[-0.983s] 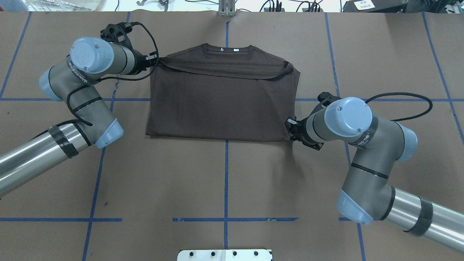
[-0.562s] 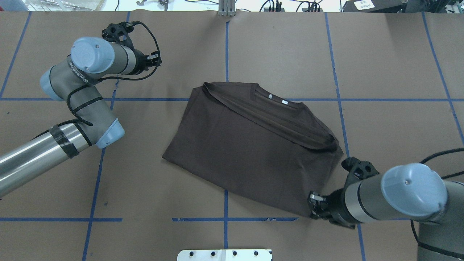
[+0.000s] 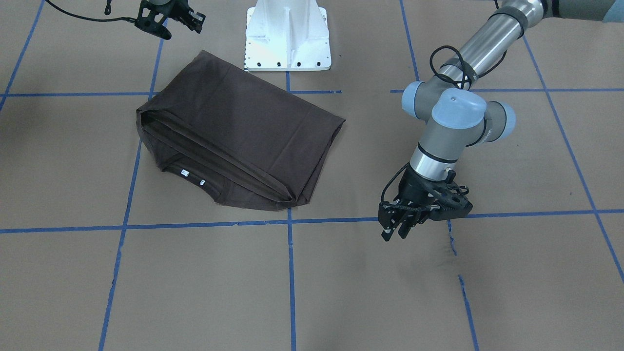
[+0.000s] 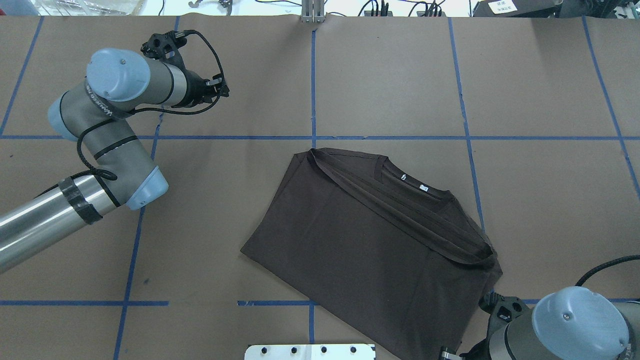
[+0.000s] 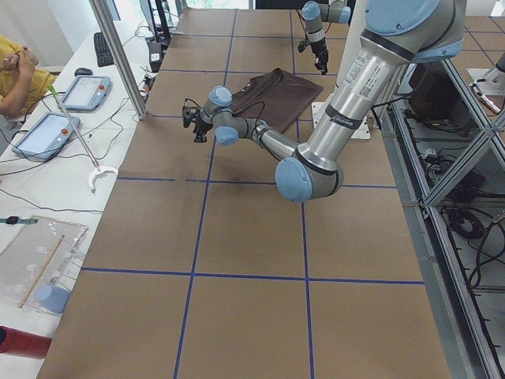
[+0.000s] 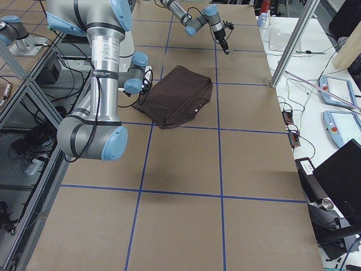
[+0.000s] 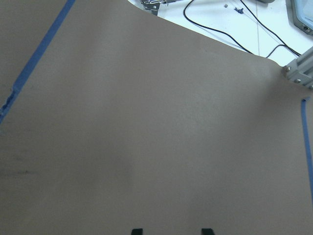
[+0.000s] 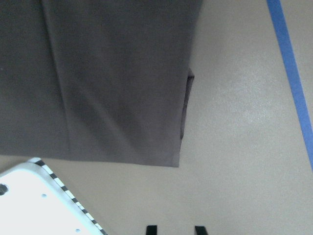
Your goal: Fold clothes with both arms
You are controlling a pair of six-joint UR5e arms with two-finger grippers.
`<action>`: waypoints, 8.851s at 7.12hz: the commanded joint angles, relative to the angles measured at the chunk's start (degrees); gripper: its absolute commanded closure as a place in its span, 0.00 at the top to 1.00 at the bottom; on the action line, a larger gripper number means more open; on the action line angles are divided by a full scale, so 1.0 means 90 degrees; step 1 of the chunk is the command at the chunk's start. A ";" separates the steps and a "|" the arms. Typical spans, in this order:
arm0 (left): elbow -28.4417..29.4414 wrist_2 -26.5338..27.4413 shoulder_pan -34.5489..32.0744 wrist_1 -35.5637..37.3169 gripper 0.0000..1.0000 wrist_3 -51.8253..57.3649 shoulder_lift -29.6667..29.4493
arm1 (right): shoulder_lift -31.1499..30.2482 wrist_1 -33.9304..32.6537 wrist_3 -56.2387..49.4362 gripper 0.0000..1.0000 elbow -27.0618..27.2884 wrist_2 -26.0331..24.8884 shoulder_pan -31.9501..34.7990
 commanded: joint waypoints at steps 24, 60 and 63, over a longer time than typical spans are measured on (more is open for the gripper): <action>-0.3460 0.0093 0.2662 0.1888 0.00 -0.2206 0.1867 | 0.1209 -0.0010 -0.0055 1.00 -0.1013 -0.1432 0.2621; -0.0162 -0.0356 -0.0151 -0.0616 0.43 -0.0804 -0.0154 | 0.3846 -0.1312 0.0680 0.69 -0.3109 -0.2956 0.0922; -0.0162 -0.0366 -0.0151 -0.0626 0.43 -0.0835 -0.0164 | 0.3837 -0.1387 0.0775 0.63 -0.3035 -0.2888 0.1010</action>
